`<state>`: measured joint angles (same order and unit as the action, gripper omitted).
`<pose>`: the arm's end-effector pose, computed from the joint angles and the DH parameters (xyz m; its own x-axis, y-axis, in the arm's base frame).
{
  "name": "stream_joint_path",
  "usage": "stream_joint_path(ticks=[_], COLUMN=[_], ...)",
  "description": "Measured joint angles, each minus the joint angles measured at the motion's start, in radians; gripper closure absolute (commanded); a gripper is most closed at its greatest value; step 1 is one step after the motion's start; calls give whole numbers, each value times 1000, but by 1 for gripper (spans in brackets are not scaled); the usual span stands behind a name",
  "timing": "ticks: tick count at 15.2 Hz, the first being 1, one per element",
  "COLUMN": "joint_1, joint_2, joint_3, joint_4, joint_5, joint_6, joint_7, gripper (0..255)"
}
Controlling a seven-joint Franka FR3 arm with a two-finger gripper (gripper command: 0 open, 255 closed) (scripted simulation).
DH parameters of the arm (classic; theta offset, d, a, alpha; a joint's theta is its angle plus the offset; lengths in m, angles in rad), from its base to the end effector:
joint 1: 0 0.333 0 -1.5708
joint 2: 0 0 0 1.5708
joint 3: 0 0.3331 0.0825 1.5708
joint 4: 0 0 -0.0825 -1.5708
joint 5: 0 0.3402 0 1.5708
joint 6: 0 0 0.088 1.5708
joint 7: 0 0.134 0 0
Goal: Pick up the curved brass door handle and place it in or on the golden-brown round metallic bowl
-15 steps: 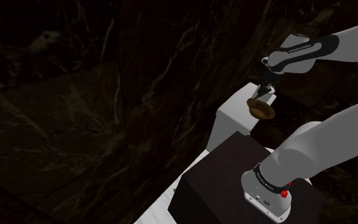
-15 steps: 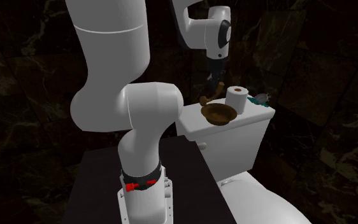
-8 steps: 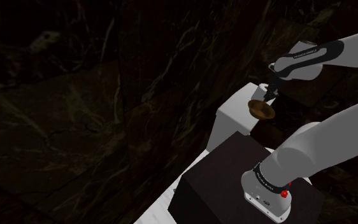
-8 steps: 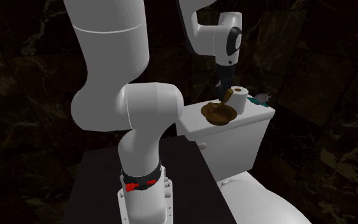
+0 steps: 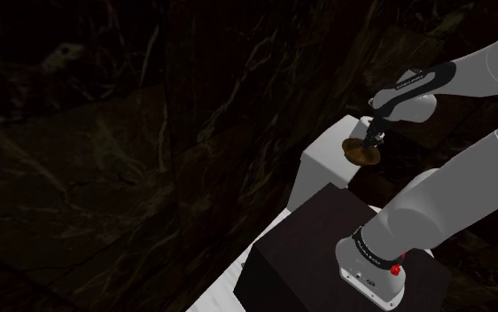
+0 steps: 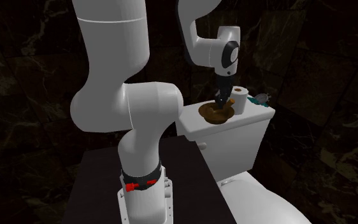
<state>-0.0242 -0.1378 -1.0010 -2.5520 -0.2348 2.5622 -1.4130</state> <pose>0.2259 -0.3673 0.3283 0.8379 0.5455 -0.0150 0.5443 -0.8334 0.0962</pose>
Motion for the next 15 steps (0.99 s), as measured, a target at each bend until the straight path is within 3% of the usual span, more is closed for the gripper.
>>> stream_joint_path(ticks=[7,8,14,15], joint_1=[13,13,13,-1], joint_2=[24,24,24,-4], joint_3=[-10,-10,-10,2], joint_4=[-7,-7,-7,-7], joint_5=[29,29,29,-2], joint_6=[24,24,24,4], joint_7=[-19,-19,-19,5], gripper=[255,0,0,0])
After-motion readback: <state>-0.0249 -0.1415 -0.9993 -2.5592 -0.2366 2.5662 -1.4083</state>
